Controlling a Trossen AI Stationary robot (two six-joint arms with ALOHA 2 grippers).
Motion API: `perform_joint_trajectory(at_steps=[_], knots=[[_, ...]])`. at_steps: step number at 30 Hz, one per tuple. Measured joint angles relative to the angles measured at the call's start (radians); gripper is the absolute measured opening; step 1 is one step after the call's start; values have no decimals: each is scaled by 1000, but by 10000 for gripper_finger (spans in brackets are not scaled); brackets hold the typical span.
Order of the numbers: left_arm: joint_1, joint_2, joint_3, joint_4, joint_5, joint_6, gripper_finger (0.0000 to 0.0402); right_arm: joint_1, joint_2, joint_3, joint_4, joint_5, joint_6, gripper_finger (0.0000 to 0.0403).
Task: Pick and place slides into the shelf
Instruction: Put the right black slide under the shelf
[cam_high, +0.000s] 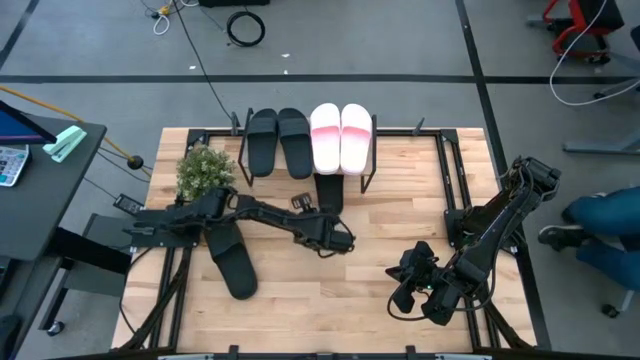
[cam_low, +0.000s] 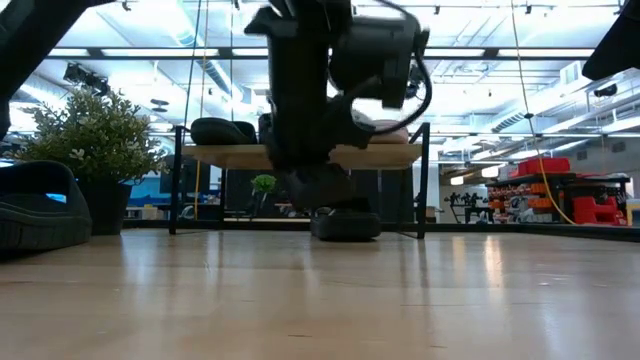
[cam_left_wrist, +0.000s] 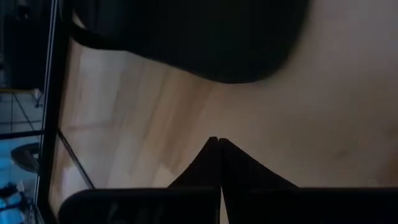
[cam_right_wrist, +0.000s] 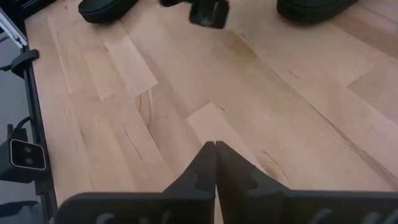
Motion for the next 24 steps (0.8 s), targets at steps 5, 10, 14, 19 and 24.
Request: perform_joint_trajectory(at_steps=[5, 10, 14, 19, 24], knots=[[59, 0, -45, 54, 14, 2, 2, 0, 0, 0, 8, 0, 0, 8], [104, 0, -110, 114, 38, 14, 2, 6, 0, 0, 11, 0, 0, 7], [126, 0, -125, 186, 39, 66, 1, 14, 0, 0, 11, 0, 0, 8], [154, 0, -125, 379, 64, 204, 1, 15, 0, 0, 10, 0, 0, 8], [174, 0, -124, 508, 92, 294, 1, 15, 0, 0, 10, 0, 2, 9]])
